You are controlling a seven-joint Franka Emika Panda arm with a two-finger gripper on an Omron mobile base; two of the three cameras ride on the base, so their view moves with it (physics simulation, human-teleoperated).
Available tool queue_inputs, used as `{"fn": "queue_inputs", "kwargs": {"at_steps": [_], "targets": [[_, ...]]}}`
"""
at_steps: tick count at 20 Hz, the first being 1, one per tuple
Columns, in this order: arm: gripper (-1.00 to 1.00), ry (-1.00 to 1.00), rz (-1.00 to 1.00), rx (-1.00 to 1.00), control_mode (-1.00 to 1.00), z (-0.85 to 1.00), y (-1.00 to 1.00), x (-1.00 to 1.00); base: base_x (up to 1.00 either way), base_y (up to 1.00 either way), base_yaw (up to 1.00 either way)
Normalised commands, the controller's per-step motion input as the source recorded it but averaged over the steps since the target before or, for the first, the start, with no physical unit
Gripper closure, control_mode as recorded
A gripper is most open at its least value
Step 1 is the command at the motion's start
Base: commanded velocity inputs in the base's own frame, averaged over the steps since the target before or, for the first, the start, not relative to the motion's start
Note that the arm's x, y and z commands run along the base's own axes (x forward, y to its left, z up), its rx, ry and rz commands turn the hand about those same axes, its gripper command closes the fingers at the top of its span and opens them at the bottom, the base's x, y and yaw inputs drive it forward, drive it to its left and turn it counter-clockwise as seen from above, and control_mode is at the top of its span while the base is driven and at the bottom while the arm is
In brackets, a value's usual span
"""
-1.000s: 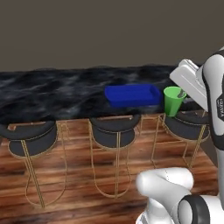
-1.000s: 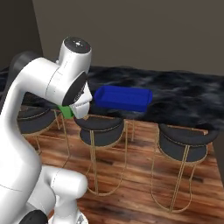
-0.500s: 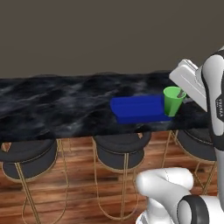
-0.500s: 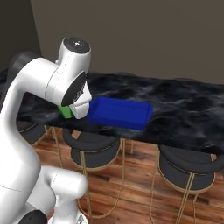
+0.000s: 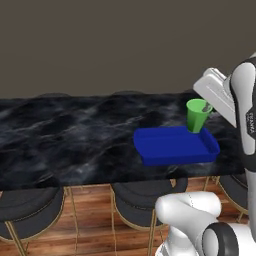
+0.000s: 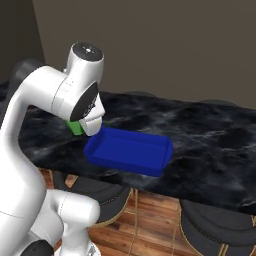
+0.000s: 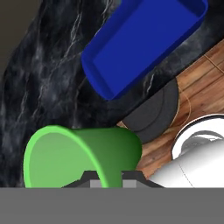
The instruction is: There is a tray on the dining counter. Grab the cup, mug, and pitcher and place them on the tray. The pitcher may be placed next to the tray if it cannot fit the tray.
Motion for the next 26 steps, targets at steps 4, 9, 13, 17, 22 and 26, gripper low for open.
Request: {"fn": "queue_inputs", "kwargs": {"at_steps": [4, 9, 13, 17, 22, 26], "targets": [[1.0, 0.0, 0.0, 0.0, 1.0, 0.0, 0.0, 0.0, 0.56, -0.23, 0.08], [1.0, 0.01, 0.0, 0.01, -1.0, -0.05, -0.01, 0.13, 0.44, -0.09, 0.03], [1.0, 0.05, 0.01, 0.03, -1.0, -0.44, -0.02, 0.79, 0.0, 0.0, 0.0], [1.0, 0.05, 0.03, 0.03, -1.0, -0.55, -0.03, 0.83, 0.0, 0.0, 0.0], [1.0, 0.08, 0.03, 0.02, -1.0, -0.54, -0.01, 0.76, 0.0, 0.0, 0.0], [1.0, 0.08, 0.03, 0.02, -1.0, -0.47, 0.0, 0.7, 0.0, 0.0, 0.0]]}}
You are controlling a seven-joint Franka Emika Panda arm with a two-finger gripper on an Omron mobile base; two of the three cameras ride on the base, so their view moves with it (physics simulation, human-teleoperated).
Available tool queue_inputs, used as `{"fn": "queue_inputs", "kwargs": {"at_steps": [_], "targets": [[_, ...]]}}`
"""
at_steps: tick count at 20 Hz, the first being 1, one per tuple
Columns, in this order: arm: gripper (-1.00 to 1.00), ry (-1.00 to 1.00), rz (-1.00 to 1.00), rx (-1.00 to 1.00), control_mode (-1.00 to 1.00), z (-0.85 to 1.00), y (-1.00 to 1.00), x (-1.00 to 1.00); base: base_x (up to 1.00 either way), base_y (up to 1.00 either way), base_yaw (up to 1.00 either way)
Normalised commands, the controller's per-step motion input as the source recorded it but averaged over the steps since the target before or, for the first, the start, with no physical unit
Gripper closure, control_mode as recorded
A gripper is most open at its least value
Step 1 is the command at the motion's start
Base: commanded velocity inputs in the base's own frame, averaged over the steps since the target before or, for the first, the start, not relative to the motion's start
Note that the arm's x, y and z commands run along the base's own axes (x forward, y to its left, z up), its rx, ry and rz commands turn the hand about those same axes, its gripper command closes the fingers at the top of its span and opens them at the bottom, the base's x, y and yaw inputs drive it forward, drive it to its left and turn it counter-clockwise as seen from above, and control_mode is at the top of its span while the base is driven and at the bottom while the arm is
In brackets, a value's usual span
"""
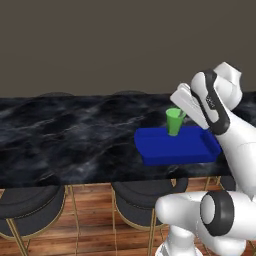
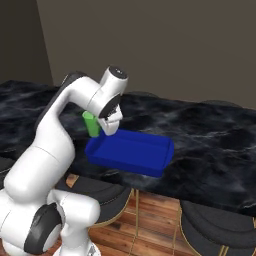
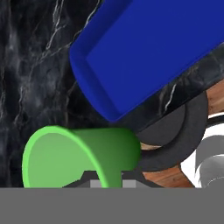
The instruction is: There is a tray on the dining counter. Grab the cup, mug, and pitcher and place them on the tray. The pitcher may be placed next to the tray if it cannot fit the tray.
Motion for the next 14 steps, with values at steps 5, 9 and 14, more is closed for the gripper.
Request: {"fn": "queue_inputs", "kwargs": {"at_steps": [5, 9, 14], "targets": [[1.0, 0.09, 0.03, 0.03, -1.0, -0.42, -0.01, 0.6, 0.0, 0.0, 0.0], [1.0, 0.07, 0.04, 0.02, -1.0, -0.44, -0.02, 0.56, 0.0, 0.0, 0.0], [1.0, 0.06, 0.04, 0.02, -1.0, -0.43, -0.01, 0.56, 0.0, 0.0, 0.0]]}}
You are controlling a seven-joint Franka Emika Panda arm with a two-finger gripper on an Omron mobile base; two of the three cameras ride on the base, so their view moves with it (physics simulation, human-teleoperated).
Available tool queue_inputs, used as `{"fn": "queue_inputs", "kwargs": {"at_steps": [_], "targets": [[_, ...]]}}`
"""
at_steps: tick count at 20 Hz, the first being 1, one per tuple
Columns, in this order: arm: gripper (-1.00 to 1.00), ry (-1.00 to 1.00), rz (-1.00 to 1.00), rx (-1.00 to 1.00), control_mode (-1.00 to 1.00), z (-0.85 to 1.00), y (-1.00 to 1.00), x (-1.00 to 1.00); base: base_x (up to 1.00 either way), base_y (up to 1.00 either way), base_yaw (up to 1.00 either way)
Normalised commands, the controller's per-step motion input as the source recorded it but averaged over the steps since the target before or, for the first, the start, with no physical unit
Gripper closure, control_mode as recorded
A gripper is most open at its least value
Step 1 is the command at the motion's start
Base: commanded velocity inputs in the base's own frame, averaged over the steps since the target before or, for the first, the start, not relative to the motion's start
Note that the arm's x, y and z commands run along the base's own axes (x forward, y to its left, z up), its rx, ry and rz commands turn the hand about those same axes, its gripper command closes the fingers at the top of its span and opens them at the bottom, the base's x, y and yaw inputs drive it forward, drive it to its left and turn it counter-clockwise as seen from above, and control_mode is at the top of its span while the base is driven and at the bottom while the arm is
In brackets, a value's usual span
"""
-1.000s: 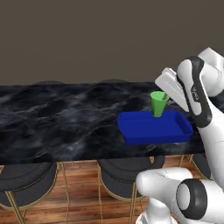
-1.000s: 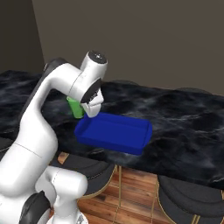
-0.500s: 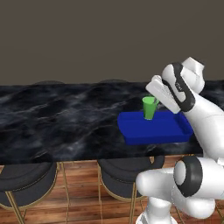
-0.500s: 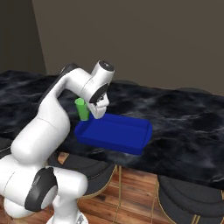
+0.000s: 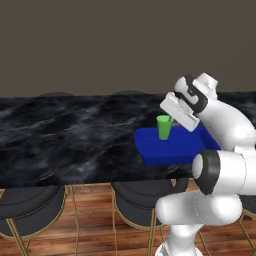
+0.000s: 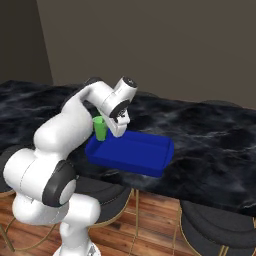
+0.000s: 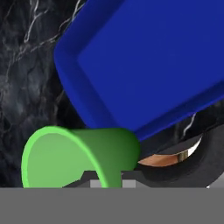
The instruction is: There is a tray on the dining counter. Grab the cup, mug, and pitcher and place them on the tray. The pitcher may be placed next to the tray if it cannot fit the tray.
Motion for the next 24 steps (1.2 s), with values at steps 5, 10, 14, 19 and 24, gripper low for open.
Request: {"fn": "queue_inputs", "kwargs": {"at_steps": [5, 10, 14, 19, 24], "targets": [[1.0, 0.03, 0.04, 0.01, -1.0, -0.42, 0.0, 0.47, 0.0, 0.0, 0.0], [1.0, 0.01, 0.04, 0.0, -1.0, -0.41, 0.0, 0.43, 0.0, 0.0, 0.0], [1.0, 0.03, 0.04, 0.0, -1.0, -0.41, 0.0, 0.4, 0.0, 0.0, 0.0], [1.0, 0.02, 0.03, 0.0, -1.0, -0.34, 0.0, 0.42, 0.0, 0.0, 0.0], [1.0, 0.03, 0.01, 0.02, -1.0, -0.25, 0.0, 0.53, 0.0, 0.0, 0.0]]}}
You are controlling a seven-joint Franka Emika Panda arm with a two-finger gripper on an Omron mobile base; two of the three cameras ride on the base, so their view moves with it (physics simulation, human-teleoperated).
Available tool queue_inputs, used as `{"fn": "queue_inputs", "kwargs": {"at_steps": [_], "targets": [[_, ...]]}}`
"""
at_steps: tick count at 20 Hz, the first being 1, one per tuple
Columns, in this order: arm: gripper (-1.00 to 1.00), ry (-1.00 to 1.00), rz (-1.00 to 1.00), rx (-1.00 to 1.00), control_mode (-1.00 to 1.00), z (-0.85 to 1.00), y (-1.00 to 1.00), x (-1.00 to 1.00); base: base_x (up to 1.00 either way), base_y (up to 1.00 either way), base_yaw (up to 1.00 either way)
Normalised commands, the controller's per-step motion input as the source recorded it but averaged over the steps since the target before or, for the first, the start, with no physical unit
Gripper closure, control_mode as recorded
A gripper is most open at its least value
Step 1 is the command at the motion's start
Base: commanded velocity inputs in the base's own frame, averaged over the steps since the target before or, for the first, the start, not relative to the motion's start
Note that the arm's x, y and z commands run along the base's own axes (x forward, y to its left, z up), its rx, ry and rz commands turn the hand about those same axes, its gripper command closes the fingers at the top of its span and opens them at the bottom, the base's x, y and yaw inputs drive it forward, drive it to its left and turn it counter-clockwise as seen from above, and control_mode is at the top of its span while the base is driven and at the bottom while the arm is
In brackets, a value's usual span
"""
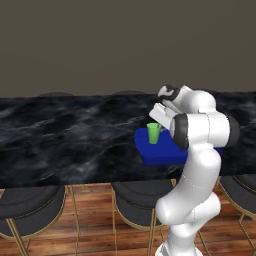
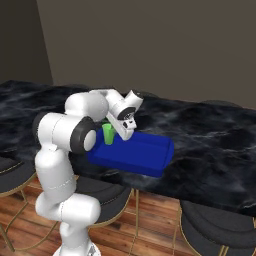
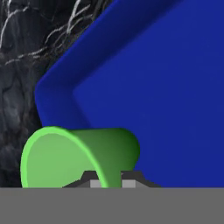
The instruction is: There is a tray on the dining counter. Grab the cup, mug, and pitcher and place them on the tray. The pitcher may be placed next to the tray if it cannot fit the tray.
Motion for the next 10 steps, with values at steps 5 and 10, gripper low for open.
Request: {"fn": "queue_inputs", "kwargs": {"at_steps": [5, 10], "targets": [[1.0, 0.04, 0.02, 0.02, -1.0, -0.27, 0.0, 0.48, 0.0, 0.0, 0.0], [1.0, 0.06, 0.03, 0.01, -1.0, -0.27, 0.0, 0.36, 0.0, 0.0, 0.0]]}}
